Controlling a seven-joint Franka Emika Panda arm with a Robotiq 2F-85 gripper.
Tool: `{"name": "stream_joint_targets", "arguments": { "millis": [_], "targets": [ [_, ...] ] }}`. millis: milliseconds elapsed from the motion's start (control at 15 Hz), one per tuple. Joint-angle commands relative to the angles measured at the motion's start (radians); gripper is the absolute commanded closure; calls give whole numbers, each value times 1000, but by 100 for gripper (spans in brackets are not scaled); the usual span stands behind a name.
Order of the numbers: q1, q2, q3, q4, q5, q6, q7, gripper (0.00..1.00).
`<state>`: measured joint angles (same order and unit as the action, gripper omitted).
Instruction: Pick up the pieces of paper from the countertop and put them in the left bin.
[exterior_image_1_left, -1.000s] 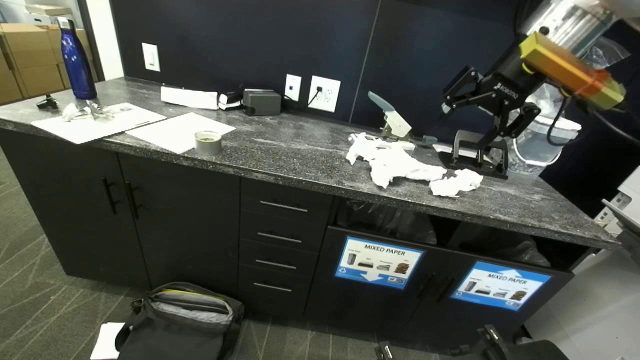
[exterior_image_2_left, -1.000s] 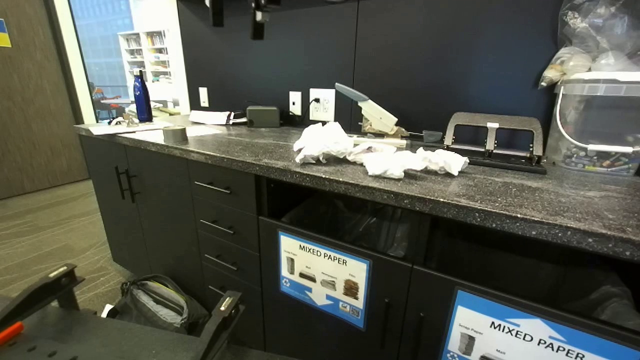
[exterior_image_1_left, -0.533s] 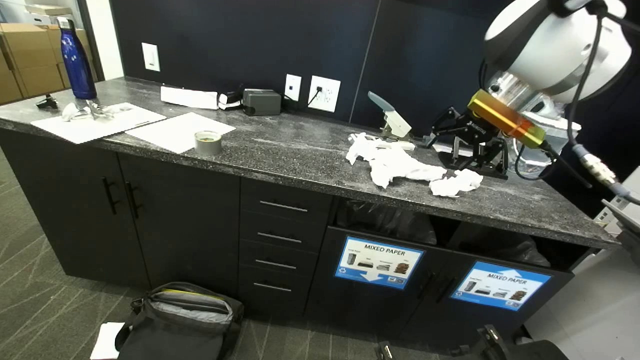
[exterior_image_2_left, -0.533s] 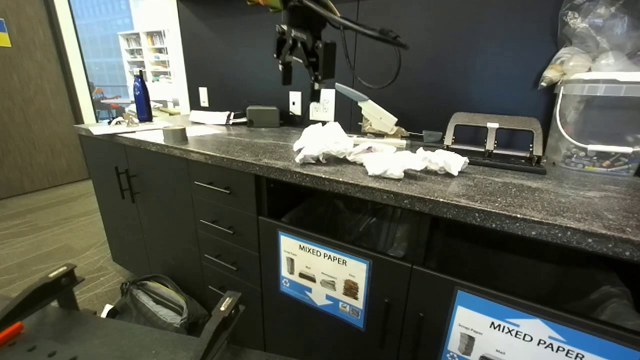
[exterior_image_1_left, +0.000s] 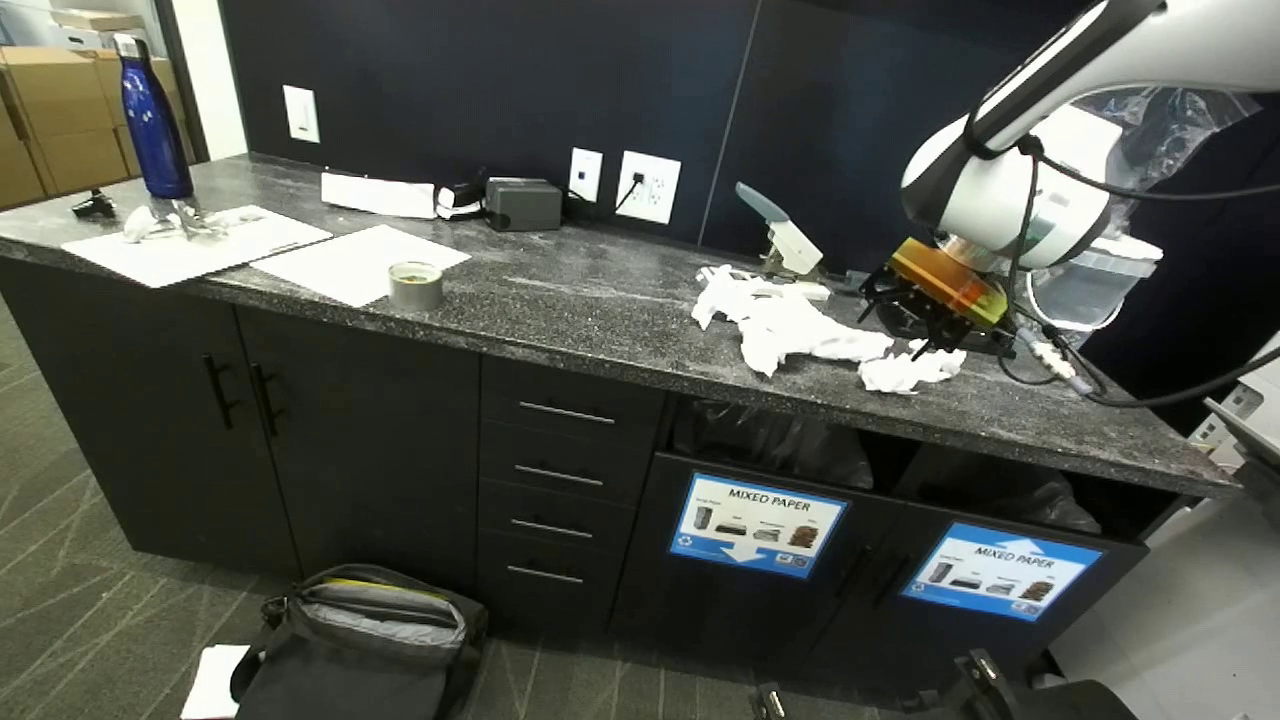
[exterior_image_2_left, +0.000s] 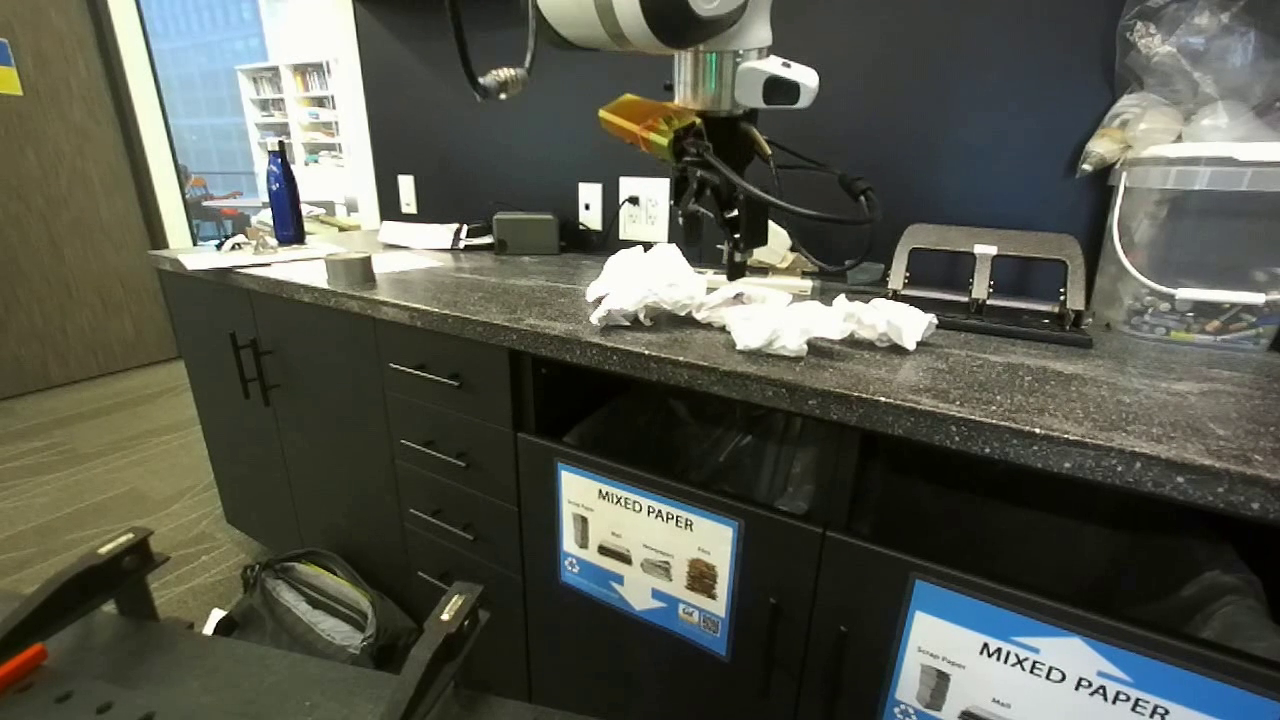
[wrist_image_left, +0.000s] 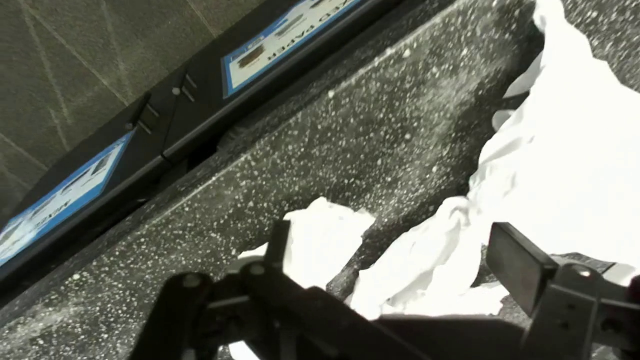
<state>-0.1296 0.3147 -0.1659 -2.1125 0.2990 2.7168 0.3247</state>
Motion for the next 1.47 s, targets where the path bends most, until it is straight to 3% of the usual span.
{"name": "stream_joint_targets", "arguments": {
  "millis": [0, 467, 1133, 1200, 1267, 1400],
  "targets": [
    [15, 138, -59, 154, -64, -22, 136, 0],
    [10, 235, -70, 272, -58, -127, 219, 0],
    [10, 298, -99, 339, -81, -205, 310, 0],
    [11, 306, -104, 342, -89, -197, 309, 25],
    [15, 312, -112, 347, -96, -195, 317, 28],
    [15, 324, -116, 355, -108, -196, 317, 44]
  ]
}}
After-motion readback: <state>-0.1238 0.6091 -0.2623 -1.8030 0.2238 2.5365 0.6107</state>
